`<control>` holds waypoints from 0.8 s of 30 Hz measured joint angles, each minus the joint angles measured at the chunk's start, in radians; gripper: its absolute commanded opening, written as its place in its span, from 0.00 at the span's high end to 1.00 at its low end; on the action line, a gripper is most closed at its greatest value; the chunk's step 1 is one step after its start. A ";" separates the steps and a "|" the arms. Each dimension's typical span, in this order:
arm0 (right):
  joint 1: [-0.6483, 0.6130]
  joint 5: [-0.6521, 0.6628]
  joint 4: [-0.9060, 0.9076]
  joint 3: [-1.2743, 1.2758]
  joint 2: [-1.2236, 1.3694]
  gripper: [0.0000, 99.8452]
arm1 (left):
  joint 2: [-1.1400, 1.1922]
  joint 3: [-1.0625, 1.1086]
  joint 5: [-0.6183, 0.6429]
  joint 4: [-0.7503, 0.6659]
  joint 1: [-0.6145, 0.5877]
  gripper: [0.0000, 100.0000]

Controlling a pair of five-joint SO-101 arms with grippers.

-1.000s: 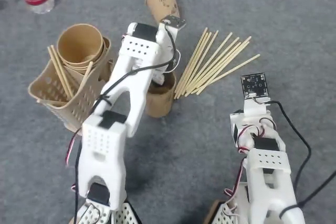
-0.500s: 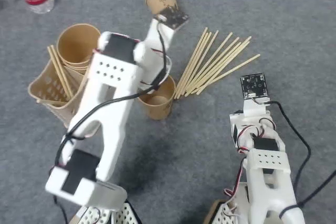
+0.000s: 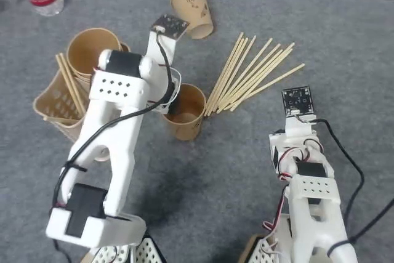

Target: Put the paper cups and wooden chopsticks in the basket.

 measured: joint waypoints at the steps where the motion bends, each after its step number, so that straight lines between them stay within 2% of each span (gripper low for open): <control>1: 0.000 0.000 0.000 0.000 0.000 0.99 | 0.000 0.023 0.002 -0.028 -0.002 0.85; 15: 0.002 0.000 0.000 0.000 0.000 0.99 | -0.002 0.281 0.002 -0.331 -0.032 0.85; 24: 0.002 0.000 0.000 0.000 0.000 0.99 | -0.048 0.270 0.002 -0.310 -0.029 0.85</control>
